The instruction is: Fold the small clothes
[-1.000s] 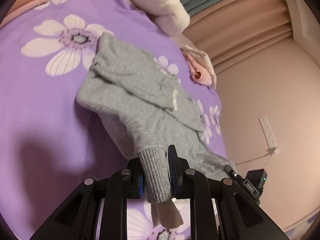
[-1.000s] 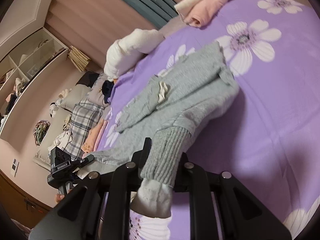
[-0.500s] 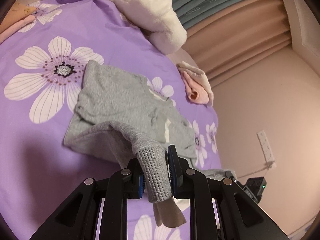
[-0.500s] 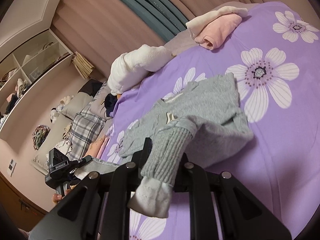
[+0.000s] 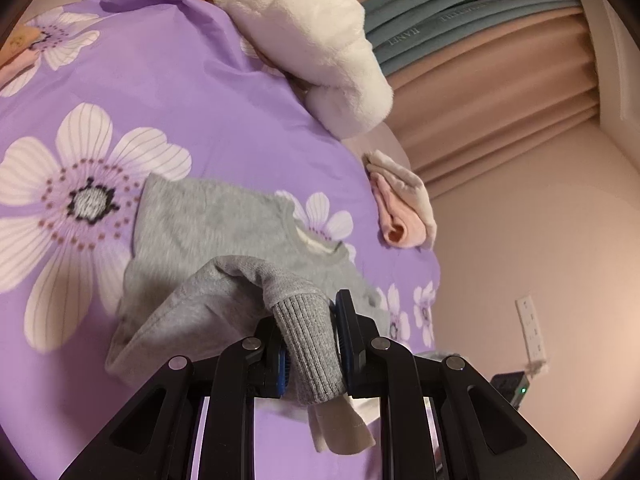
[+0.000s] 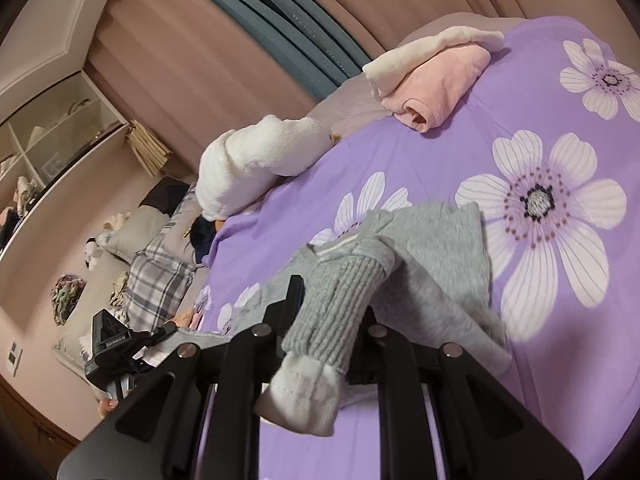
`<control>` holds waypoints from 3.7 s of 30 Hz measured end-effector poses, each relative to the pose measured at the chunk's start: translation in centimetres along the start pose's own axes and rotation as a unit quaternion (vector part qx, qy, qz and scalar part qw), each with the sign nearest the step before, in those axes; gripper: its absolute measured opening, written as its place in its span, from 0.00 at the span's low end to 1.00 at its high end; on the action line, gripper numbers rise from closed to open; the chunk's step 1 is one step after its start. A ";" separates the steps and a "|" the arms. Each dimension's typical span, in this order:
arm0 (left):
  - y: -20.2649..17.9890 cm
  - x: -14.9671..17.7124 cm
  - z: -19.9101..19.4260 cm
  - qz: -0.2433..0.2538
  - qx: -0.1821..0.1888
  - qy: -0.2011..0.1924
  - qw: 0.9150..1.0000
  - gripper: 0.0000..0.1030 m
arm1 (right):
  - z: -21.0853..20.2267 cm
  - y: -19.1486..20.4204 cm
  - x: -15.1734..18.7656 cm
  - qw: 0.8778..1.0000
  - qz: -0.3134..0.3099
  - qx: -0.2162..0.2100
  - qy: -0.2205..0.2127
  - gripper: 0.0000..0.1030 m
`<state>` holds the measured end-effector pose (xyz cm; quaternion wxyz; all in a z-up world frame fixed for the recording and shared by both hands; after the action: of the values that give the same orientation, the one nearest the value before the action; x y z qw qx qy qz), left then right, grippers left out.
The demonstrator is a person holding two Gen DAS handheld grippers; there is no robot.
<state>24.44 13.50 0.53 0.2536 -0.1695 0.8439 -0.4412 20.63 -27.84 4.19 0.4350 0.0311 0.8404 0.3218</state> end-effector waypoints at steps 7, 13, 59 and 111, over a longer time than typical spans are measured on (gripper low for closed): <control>-0.1 -3.5 2.1 -0.019 -0.003 -0.007 1.000 0.17 | 3.2 -0.6 -2.8 1.000 0.004 0.013 -0.003 0.15; 0.1 -6.0 4.9 -0.027 -0.022 -0.005 0.999 0.17 | 6.1 -2.2 -5.0 1.000 0.024 0.018 -0.002 0.15; 0.5 -1.0 7.7 0.110 -0.165 0.027 0.980 0.67 | 6.8 -4.2 -1.9 0.982 -0.088 0.156 0.063 0.27; 1.1 6.5 8.0 0.224 -0.188 0.052 0.955 0.55 | 14.1 7.6 9.5 0.959 -0.222 0.065 0.163 0.31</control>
<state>23.74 5.53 -6.10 0.2652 0.0028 0.9401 -0.2141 23.63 -11.40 -4.12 0.3499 -0.1809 0.9047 0.1624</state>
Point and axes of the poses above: each gripper's, at about its wrist camera, not at the fingertips, and z roughly the way its jaws point, y to its left, x to its underside, the point moved 1 cm from there along z, roughly the way its jaws point, and after that the axes turned 6 degrees about -z, right-handed, at the moved point
